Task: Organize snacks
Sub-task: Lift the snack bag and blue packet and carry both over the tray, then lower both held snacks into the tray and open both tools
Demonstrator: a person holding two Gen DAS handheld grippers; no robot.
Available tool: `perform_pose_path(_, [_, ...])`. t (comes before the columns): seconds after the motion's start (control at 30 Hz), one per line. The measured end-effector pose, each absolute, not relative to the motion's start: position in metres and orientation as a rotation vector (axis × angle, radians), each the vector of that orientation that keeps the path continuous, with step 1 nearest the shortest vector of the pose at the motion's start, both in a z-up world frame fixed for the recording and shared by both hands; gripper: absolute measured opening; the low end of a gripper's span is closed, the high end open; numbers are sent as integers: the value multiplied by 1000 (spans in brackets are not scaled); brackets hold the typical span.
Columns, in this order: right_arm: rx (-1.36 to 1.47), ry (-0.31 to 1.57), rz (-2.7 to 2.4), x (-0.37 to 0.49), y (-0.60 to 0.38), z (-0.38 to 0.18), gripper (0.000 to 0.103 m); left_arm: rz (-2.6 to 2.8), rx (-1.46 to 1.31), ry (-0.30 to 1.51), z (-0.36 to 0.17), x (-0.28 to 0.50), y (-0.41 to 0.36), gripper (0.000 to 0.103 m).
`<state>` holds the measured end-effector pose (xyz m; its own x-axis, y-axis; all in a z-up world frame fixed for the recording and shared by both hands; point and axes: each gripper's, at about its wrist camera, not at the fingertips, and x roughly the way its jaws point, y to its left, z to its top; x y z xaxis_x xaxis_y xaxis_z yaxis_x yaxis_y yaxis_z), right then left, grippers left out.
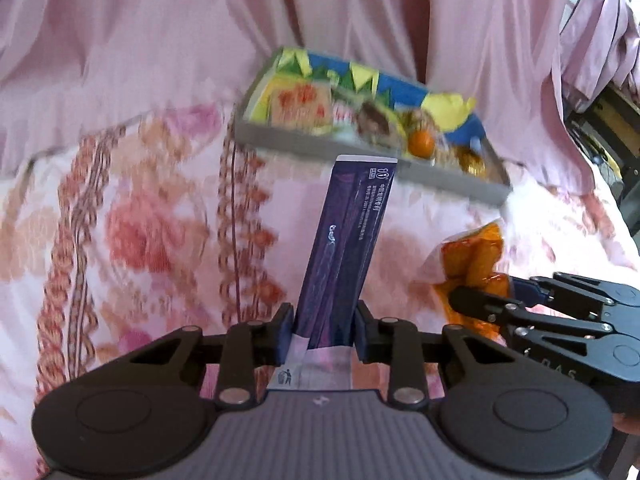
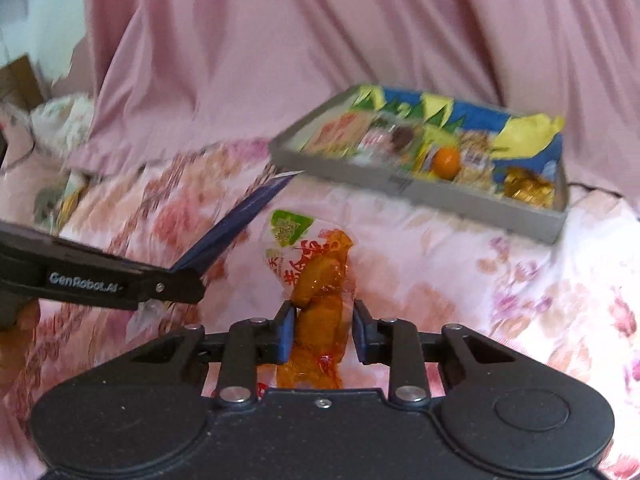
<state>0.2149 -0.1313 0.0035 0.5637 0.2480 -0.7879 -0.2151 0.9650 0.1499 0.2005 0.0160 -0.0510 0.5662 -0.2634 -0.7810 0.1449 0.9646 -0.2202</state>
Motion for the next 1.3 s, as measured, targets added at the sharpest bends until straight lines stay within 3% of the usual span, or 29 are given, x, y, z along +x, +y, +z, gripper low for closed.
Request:
perform_pose_path(0.37, [159,711,76,274,-209,26,31,-253,-152,796,-13,298,-36,33])
perform_pose_path(0.8, [279,594,-133,335,-271,9,31,-281,-156,807,-33,403,-107,33])
perform_pose_path(1.3, [162,720,-163,363,-264,-42,31,-239,-85,866,-64,422,-126,33])
